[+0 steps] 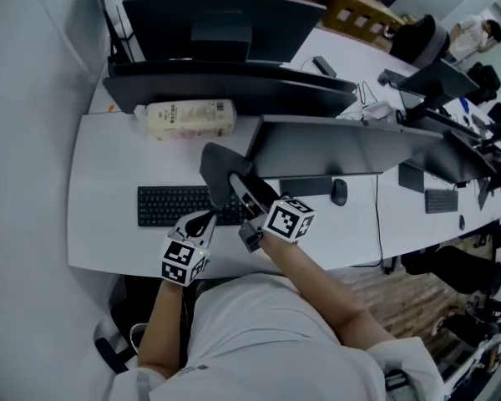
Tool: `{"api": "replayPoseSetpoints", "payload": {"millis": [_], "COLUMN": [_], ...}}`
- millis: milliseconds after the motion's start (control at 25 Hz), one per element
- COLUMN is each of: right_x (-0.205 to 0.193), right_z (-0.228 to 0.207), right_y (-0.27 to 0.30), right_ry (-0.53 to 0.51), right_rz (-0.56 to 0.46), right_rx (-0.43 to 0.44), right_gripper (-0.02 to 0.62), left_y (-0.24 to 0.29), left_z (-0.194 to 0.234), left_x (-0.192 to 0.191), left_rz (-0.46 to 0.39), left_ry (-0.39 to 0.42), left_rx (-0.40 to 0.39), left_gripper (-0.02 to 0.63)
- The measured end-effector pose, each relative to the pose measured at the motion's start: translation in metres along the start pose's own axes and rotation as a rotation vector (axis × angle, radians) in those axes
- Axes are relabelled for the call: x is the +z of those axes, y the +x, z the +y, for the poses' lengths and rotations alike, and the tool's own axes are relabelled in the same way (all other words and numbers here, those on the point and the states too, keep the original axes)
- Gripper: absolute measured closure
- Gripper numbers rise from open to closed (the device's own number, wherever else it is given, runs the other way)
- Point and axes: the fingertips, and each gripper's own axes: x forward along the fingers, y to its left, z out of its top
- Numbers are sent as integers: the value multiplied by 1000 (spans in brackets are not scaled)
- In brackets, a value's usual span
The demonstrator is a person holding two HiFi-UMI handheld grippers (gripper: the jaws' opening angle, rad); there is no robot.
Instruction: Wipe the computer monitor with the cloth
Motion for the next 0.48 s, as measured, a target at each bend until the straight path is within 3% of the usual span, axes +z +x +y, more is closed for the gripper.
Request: {"api": "replayPoseSetpoints", "payload": {"millis": [480], "right_x": [58], "right_z": [56], "right_y": [-11], "right_ry": [6], "right_rz": [-157], "right_rx": [104], "right_gripper": [486], "left_y": [-14], "left_z": [-21], "left_x": [37], "left_rz": [-42], "left_ry": [76], "left_rx": [-29], "left_gripper": [604]}}
